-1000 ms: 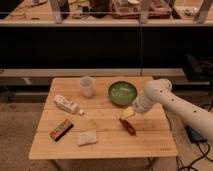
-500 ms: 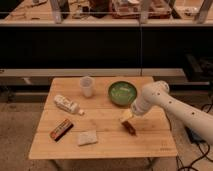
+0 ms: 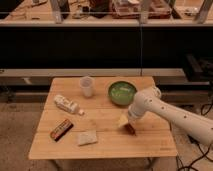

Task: Place the pepper in the ceramic bowl

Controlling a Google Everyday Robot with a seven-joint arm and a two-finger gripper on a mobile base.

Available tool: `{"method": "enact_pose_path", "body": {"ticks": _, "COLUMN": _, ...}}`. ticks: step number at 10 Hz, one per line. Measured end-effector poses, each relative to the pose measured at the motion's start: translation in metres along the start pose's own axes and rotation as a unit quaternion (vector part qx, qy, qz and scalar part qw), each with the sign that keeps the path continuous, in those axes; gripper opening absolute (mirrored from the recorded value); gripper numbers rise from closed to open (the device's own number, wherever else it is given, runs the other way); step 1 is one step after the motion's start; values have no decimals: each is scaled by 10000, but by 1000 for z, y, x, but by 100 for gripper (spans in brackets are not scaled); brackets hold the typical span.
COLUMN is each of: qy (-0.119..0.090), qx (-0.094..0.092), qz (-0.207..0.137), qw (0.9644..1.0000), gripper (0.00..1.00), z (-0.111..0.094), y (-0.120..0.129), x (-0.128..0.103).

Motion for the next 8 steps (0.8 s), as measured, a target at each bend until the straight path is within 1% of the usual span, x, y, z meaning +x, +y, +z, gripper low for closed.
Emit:
{"method": "enact_pose_path", "body": {"ticks": 1, "qy": -36, "qx": -8, "qz": 15, "qw": 10000, "gripper": 80, "z": 8, "y": -1, "x": -1}}
{"method": "enact_pose_path", "body": {"ticks": 2, "qy": -58, "qx": -10, "qz": 39, "qw": 10000, "gripper": 78, "z": 13, "y": -2, "x": -2}}
{"method": "enact_pose_path", "body": {"ticks": 3, "qy": -79, "qx": -11, "qz": 57, "qw": 10000, "gripper": 68, "z": 19, "y": -2, "x": -3}}
{"method": "enact_pose_path", "body": {"ticks": 5, "qy": -108, "qx": -2, "qz": 67, "qw": 9999, "gripper": 55, "z": 26, "y": -4, "x": -4}}
{"method": "enact_pose_path", "body": {"ticks": 7, "qy": -141, "qx": -4, "qz": 88, "qw": 9999, "gripper": 36, "z": 28, "y": -4, "x": -3}}
{"method": "enact_pose_path", "body": {"ticks": 8, "qy": -160, "qx": -2, "qz": 89, "qw": 9998, "gripper": 31, "z": 29, "y": -4, "x": -4}}
